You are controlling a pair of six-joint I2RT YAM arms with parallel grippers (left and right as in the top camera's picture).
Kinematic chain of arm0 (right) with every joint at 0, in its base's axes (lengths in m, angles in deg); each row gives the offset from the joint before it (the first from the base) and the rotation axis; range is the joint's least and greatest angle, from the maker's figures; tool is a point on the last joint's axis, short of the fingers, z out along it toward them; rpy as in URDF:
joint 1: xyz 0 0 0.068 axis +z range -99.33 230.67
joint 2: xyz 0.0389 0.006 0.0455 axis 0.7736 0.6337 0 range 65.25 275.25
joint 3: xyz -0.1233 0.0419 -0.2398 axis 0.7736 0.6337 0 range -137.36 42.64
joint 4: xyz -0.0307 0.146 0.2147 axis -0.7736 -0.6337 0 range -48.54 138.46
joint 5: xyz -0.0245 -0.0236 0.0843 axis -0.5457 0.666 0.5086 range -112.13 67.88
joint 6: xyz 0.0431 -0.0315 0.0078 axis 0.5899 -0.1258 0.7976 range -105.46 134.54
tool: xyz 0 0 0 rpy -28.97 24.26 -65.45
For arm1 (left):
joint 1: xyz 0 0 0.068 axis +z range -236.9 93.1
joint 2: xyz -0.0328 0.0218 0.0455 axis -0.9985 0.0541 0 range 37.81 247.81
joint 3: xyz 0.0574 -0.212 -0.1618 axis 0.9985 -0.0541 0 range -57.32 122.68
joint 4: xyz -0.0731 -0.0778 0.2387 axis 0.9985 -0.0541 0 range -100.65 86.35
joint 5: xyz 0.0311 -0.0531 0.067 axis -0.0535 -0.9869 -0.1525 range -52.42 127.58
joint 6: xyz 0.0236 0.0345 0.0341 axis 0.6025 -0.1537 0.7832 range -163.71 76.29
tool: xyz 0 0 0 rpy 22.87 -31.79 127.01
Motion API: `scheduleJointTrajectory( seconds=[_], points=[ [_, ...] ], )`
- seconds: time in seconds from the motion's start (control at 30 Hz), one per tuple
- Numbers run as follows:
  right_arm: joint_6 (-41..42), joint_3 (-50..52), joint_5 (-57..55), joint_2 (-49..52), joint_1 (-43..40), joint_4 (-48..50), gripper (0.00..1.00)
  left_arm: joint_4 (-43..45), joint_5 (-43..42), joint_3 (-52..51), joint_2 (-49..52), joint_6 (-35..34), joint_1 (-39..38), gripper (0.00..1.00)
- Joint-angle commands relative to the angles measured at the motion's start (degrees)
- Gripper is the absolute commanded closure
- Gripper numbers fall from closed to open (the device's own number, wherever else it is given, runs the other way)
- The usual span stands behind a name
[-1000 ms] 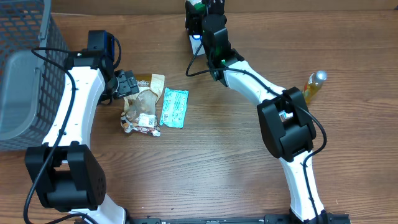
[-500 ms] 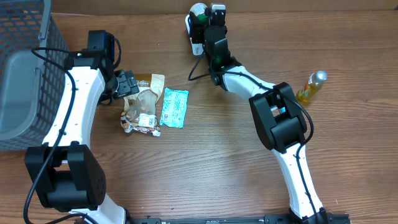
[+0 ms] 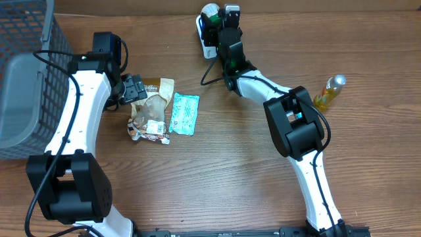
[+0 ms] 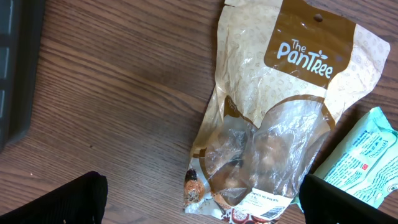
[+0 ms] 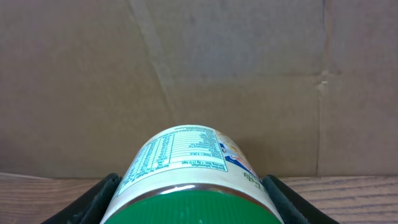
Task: Scan the item barcode
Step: 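Carry the green-lid jar right and lower it onto the table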
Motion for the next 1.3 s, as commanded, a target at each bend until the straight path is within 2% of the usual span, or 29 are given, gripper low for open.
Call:
scheduleJointTrajectory(
  seconds=[0.0, 0.2, 0.4, 0.7, 0.8, 0.97, 1.0, 1.1, 1.13, 1.17, 1.27],
  points=[
    [0.2, -0.8, 0.2, 0.5, -0.2, 1.6, 0.78, -0.1, 0.5, -0.3, 0.5, -0.4, 0.2, 0.01],
    [0.1, -0.8, 0.2, 0.5, -0.2, 3.5, 0.79, -0.1, 0.5, -0.3, 0.5, -0.4, 0.2, 0.0],
    [0.1, -0.8, 0.2, -1.1, -0.2, 11.8, 0.93, -0.1, 0.5, -0.3, 0.5, -0.4, 0.2, 0.0],
    [0.1, -0.8, 0.0, -13.0, 0.0, 10.2, 0.96, -0.1, 0.5, -0.3, 0.5, -0.4, 0.2, 0.0],
    [0.1, -0.8, 0.0, -18.5, 0.3, 0.6, 0.96, -0.1, 0.5, -0.3, 0.5, -0.4, 0.2, 0.0],
    [0.1, -0.8, 0.0, -29.5, 0.3, -30.0, 0.94, -0.1, 0.5, -0.3, 0.5, -0.4, 0.2, 0.01],
    [0.1, -0.8, 0.0, -30.3, 0.3, -32.7, 0.92, -0.1, 0.5, -0.3, 0.5, -0.4, 0.2, 0.0],
    [0.2, -0.8, 0.0, -36.0, -0.4, -56.0, 0.89, -0.1, 0.5, -0.3, 0.5, -0.4, 0.2, 0.0],
    [0.4, -0.8, 0.0, -36.6, -0.5, -60.9, 0.89, -0.1, 0.5, -0.3, 0.5, -0.4, 0.2, 0.0],
    [1.1, -0.8, 0.0, -36.9, -0.5, -70.5, 0.89, -0.1, 0.5, -0.3, 0.5, -0.4, 0.2, 0.0],
    [5.0, 0.1, 0.0, -36.3, -0.5, -86.5, 0.82, -0.1, 0.5, -0.3, 0.5, -0.4, 0.2, 0.0]
  ],
)
